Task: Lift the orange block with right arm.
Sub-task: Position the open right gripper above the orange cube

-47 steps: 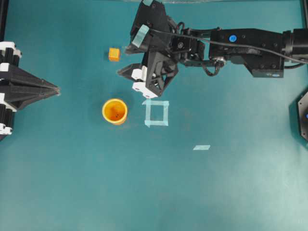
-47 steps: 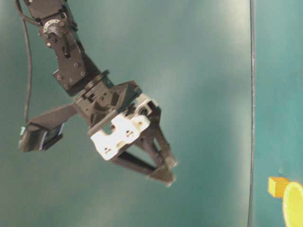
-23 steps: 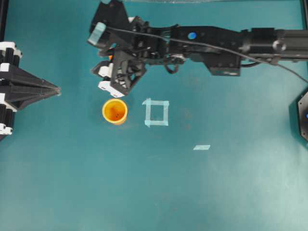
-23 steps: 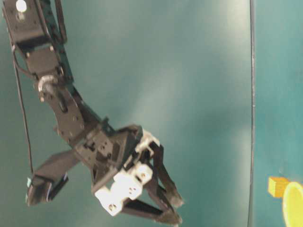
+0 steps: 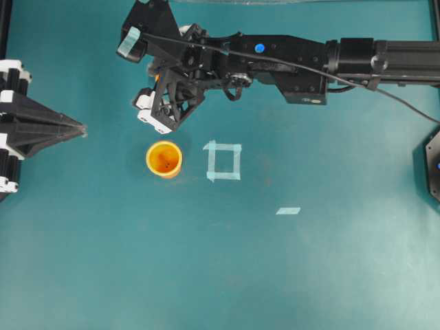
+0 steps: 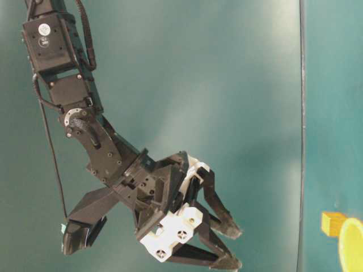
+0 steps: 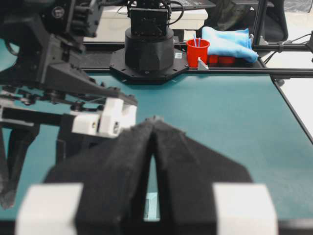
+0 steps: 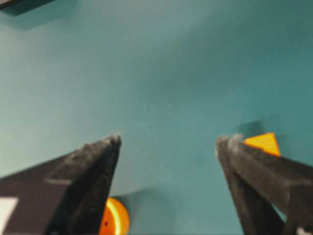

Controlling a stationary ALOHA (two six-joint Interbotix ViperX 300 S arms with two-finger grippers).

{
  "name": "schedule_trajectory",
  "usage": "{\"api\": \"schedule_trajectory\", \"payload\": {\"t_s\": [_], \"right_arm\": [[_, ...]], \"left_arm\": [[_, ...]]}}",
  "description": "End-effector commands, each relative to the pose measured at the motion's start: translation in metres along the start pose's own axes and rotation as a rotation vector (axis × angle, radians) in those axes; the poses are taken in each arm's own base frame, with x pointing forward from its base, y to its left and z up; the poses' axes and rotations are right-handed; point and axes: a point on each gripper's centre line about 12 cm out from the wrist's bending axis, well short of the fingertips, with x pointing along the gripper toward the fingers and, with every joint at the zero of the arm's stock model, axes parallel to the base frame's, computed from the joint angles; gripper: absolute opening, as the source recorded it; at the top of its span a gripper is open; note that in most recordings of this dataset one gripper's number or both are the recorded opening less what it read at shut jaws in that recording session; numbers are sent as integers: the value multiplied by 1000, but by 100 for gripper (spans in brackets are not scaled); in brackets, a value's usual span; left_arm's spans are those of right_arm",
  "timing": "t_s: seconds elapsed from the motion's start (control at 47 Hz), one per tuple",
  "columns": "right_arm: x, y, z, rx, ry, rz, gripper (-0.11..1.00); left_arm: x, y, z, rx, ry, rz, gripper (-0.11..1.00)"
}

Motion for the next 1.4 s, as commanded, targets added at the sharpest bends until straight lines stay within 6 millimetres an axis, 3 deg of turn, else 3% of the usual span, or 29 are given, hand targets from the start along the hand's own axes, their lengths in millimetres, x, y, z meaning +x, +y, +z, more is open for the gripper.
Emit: {"api": "schedule_trajectory", "payload": {"t_s": [0.0, 0.468, 0.809, 1.064, 1.383], "right_arm": [[-14, -3, 15, 2, -47, -2, 71], [-12, -26, 7, 3, -7, -54, 71], [-19, -48, -16, 25, 38, -86, 71], [-20, -47, -12, 15, -10, -72, 71], [-7, -45, -4, 22, -39, -61, 71]], "left_arm": [[3, 0, 11, 5, -28, -2, 0], [3, 0, 12, 5, -29, -2, 0], [3, 0, 10, 6, -14, -2, 0], [3, 0, 9, 6, -9, -2, 0], [3, 0, 9, 6, -8, -2, 0]]}}
